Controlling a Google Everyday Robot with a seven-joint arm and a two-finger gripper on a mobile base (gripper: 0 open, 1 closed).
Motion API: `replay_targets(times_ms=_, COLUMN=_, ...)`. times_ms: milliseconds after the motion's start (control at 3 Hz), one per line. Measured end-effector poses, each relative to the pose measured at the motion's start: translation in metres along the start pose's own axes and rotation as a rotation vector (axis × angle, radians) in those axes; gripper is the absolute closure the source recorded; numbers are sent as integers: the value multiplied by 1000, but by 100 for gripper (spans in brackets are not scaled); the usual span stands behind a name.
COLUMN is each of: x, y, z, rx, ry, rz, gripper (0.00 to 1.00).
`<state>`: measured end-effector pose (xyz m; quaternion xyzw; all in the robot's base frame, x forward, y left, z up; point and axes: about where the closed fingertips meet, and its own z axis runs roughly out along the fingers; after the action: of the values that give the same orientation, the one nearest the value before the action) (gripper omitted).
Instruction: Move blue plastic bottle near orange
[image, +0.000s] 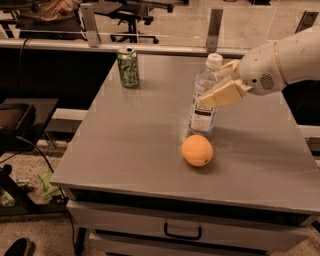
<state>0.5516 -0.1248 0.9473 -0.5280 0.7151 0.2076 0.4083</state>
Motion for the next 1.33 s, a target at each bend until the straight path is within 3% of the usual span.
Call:
replay_targets(times_ms=1000, x=4, y=7, z=8, rx=-33, ry=15, rz=-16, gripper=4)
replay_targets(times_ms=1333, x=3, y=7, z=9, rx=-36, ry=15, rz=-17, gripper=0)
